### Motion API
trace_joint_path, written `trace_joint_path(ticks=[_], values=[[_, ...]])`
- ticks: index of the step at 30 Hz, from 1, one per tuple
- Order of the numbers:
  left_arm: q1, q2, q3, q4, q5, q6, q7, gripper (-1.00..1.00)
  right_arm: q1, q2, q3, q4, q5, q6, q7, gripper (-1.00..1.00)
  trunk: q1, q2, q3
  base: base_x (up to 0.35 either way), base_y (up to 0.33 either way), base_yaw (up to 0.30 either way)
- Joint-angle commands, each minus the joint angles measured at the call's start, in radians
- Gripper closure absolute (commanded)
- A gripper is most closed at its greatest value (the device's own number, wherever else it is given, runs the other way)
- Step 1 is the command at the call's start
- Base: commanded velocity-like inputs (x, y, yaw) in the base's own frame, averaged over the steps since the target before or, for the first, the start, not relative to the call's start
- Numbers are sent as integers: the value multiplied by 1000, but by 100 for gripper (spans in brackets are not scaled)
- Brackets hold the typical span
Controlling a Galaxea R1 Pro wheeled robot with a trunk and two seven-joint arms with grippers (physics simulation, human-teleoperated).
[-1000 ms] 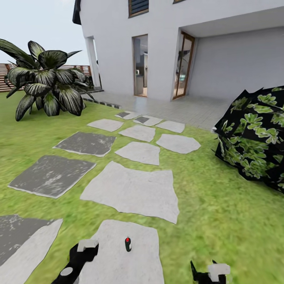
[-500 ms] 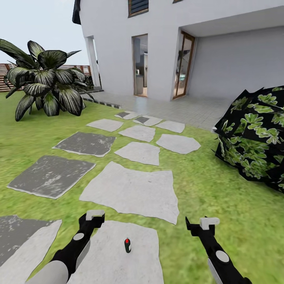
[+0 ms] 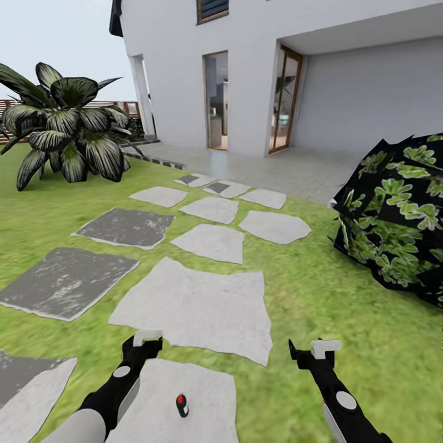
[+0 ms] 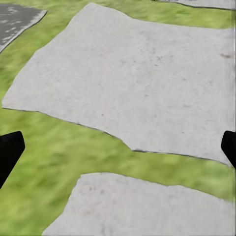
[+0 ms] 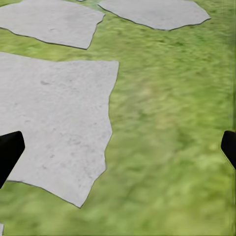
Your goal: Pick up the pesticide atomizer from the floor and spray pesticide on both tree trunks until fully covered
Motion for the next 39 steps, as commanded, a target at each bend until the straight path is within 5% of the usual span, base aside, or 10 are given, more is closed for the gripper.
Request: trace_joint_path(ticks=[1,20,39], values=[[0,0,0,0,0,0,0,-100,0,0,0,0,0,0,0,-100,0,0,0,133,-284,0],[1,0,0,-1,0,-5,-1,-100,0,2,-1,-3,-2,-2,0,-100,0,0,0,82,-160,93],[2,-1,-2,9,-1,-7,-3,-100,0,2,-6,-3,-4,1,-4,-100,73,-133,-85,0,0,0]])
